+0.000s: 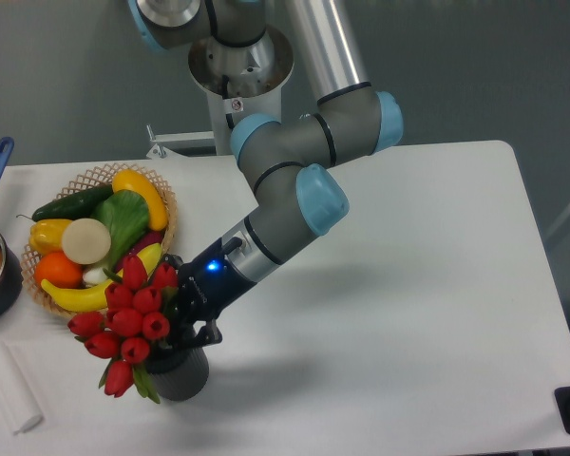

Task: Pick up the flowers from the vase
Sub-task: 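Close the gripper on the tulip stems, then lift the tulip bunch up out of the black vase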

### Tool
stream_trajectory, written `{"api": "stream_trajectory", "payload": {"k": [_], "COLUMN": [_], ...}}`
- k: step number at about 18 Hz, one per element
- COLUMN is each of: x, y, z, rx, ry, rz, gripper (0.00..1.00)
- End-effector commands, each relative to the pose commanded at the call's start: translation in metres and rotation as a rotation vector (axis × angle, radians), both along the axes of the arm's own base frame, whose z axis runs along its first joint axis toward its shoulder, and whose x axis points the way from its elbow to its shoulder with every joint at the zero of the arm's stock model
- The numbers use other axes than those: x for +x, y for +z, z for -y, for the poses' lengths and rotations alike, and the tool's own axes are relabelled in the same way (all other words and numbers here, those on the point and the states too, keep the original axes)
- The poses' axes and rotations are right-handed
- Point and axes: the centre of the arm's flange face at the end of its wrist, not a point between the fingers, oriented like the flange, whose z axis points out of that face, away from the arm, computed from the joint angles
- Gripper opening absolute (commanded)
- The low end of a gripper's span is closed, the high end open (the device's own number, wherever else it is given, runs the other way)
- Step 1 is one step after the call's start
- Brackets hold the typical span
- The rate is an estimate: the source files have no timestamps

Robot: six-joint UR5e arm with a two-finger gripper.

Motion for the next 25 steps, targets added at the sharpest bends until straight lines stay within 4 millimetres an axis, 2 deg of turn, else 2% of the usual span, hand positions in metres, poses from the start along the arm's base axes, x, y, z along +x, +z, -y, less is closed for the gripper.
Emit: {"api": "stream_trajectory", "payload": {"k": [4, 9, 12, 15, 18, 25], "x": [-0.002, 0.001, -0.007, -0.012, -0.015, -0.018], "y": [0.006, 0.038, 0.047, 0.072, 0.08, 0.115], "z": [0.001, 0.007, 0.013, 0.024, 0.023, 0.018], "rx": [0.008, 0.045, 0.071, 0.085, 0.097, 0.163], "ry": [0.004, 0.028, 0.042, 0.074, 0.08, 0.074], "rz": [-0.004, 0.034, 0.047, 0.047, 0.059, 0.094], "gripper": [0.4, 0.4, 0.4, 0.4, 0.4, 0.4]}}
